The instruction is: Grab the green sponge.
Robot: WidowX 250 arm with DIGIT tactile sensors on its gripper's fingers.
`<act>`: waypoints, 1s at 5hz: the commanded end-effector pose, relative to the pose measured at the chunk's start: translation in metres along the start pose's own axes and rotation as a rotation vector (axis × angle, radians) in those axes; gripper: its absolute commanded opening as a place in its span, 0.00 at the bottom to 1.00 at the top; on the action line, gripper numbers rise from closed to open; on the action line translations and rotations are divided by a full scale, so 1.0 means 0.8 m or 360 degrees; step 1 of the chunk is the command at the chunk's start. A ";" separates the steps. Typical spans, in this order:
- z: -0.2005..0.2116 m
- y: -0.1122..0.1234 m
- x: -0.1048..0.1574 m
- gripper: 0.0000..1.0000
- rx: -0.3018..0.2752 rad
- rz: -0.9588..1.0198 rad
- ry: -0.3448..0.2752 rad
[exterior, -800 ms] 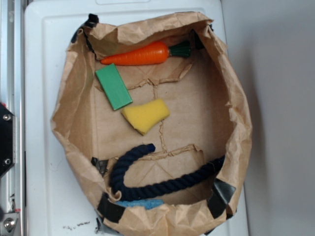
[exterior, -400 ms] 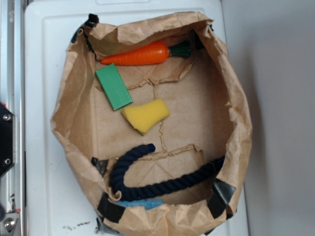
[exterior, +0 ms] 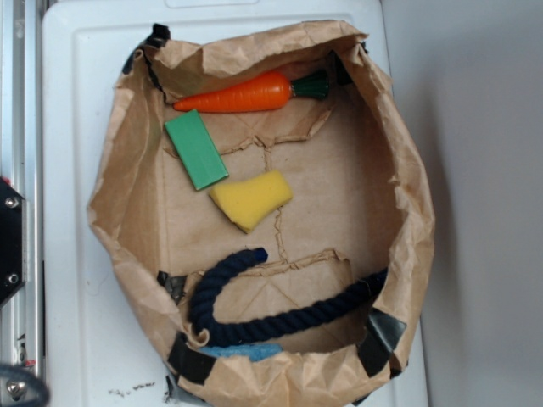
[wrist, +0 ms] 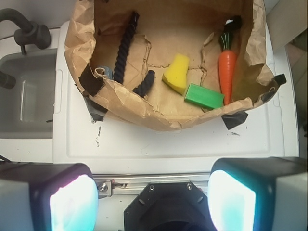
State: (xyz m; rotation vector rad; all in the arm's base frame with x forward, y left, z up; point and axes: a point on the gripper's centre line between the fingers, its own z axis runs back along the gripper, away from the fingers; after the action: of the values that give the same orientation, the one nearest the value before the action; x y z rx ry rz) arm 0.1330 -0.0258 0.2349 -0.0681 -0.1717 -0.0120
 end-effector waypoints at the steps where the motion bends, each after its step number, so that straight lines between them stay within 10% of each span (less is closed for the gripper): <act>1: -0.037 0.003 0.097 1.00 -0.0023 0.0023 -0.0008; 5: -0.047 0.007 0.136 1.00 0.0045 0.0080 -0.0073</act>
State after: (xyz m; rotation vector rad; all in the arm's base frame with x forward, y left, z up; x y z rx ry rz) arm 0.2426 -0.0237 0.2018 -0.0404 -0.1623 0.0498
